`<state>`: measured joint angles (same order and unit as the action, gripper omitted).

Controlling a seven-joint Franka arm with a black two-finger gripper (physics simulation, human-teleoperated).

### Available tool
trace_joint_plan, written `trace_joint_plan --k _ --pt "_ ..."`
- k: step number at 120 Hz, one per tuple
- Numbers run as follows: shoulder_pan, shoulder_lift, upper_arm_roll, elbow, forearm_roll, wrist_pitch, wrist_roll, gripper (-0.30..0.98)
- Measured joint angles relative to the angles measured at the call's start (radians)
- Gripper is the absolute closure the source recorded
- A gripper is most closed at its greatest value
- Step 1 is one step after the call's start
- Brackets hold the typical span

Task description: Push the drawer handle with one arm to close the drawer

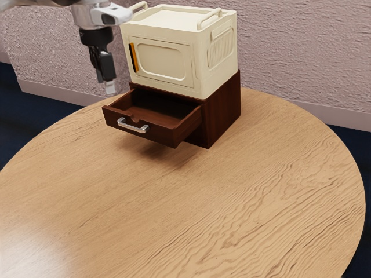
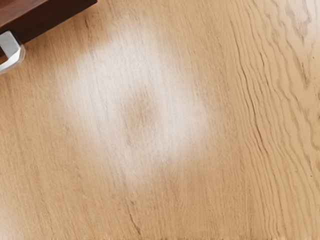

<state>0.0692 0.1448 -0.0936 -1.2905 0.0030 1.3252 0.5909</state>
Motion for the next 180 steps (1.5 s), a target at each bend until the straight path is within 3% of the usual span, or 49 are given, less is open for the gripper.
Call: trace_joint_plan --k 41,47,59,70,93,109,132,180 --pt "0.000 -0.005 -0.003 0.009 -0.004 -0.010 0.059 0.01" --pt "-0.002 -0.074 -0.012 0.065 -0.012 -0.013 0.064 0.01" --pt "-0.002 -0.231 -0.046 0.042 -0.118 -0.030 0.071 0.00" --pt "-0.018 -0.272 -0.133 -0.021 -0.096 -0.043 0.045 0.00" --pt "0.003 -0.248 -0.157 -0.319 -0.073 -0.011 -0.022 0.46" --pt "0.006 -0.309 -0.159 -0.595 -0.065 0.146 -0.058 0.64" --pt "0.039 -0.323 -0.158 -0.797 -0.058 0.387 -0.080 0.74" --pt "0.107 -0.134 -0.152 -0.787 -0.011 0.596 -0.059 0.78"
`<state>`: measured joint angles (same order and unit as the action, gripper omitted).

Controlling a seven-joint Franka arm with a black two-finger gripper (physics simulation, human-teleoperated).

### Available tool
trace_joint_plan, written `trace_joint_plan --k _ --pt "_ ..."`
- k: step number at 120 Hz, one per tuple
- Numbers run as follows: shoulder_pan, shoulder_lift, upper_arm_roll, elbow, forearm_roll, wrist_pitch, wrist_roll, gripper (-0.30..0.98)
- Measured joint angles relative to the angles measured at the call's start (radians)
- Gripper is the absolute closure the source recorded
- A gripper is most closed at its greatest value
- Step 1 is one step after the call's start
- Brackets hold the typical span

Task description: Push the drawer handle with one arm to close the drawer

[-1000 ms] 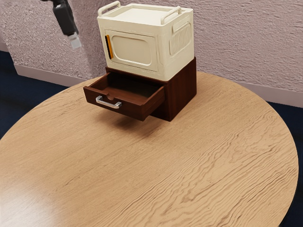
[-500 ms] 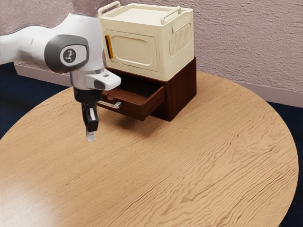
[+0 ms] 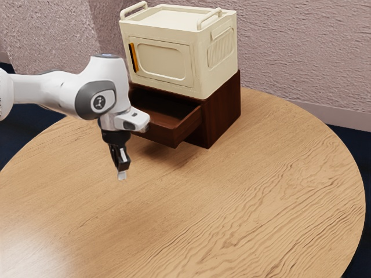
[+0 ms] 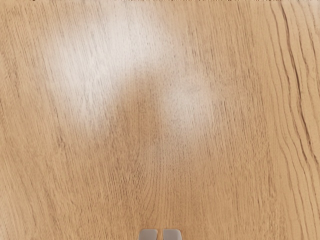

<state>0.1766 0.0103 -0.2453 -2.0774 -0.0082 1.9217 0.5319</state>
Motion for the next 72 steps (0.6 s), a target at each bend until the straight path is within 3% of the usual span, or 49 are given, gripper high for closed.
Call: trace_joint_plan --k 35,72 --pt "0.190 0.108 0.005 0.116 0.038 0.028 0.063 0.78" --pt "0.203 0.148 0.009 0.162 0.032 0.019 0.008 0.79"
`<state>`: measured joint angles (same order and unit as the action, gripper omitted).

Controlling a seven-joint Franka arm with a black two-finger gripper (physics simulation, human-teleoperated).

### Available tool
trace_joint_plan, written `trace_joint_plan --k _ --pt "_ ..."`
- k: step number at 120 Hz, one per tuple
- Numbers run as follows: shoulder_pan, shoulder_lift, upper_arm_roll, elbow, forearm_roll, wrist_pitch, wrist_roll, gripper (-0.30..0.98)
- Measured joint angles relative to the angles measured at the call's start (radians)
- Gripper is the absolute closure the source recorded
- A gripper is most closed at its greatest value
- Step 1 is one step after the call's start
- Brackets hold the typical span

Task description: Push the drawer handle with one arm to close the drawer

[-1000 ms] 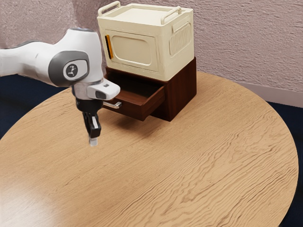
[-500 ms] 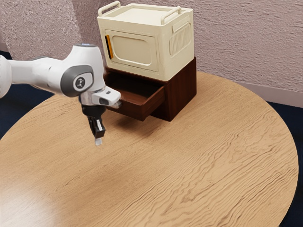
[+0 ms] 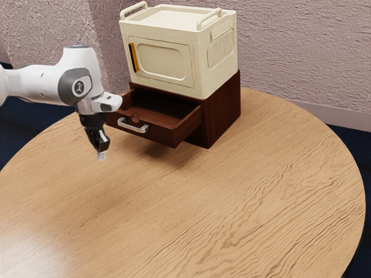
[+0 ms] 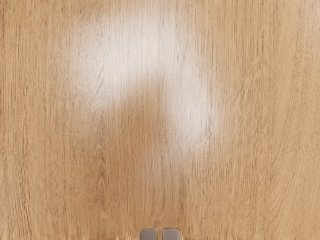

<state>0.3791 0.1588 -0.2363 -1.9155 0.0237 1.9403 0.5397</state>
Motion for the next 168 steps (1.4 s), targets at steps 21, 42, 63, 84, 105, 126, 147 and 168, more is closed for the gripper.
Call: trace_joint_plan --k 21,42,63,84,105,126,147,168 --pt "0.001 0.056 -0.001 0.113 0.024 -0.012 -0.048 0.79" --pt "0.003 0.133 0.013 0.201 0.068 -0.016 -0.076 0.79" --pt "-0.012 0.201 0.021 0.280 0.080 -0.019 -0.092 0.79" --pt "-0.038 0.237 0.020 0.332 0.081 -0.021 -0.101 0.79" --pt "-0.045 0.275 0.023 0.403 0.081 -0.023 -0.105 0.79" --pt "-0.108 0.332 0.087 0.463 0.078 -0.026 -0.108 0.79" --pt "-0.123 0.362 0.096 0.506 0.077 -0.027 -0.110 0.79" --pt "-0.124 0.385 0.101 0.542 0.074 -0.026 -0.116 0.79"
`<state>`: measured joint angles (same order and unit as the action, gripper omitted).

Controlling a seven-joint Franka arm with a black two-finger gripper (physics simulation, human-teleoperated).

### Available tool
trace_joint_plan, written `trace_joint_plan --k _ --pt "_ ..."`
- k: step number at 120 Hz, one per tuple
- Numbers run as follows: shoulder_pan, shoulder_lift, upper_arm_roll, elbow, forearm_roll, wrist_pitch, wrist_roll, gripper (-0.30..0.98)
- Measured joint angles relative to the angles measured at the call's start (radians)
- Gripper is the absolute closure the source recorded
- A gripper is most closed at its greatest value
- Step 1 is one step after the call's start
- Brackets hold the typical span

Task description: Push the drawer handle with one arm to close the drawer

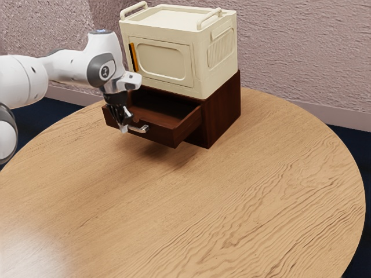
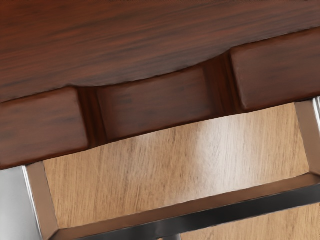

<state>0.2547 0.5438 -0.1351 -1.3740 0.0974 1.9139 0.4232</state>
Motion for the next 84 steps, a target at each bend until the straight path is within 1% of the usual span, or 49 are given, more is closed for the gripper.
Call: trace_joint_plan --k 84 --pt "-0.041 0.116 -0.003 0.161 -0.006 0.012 -0.051 0.79"
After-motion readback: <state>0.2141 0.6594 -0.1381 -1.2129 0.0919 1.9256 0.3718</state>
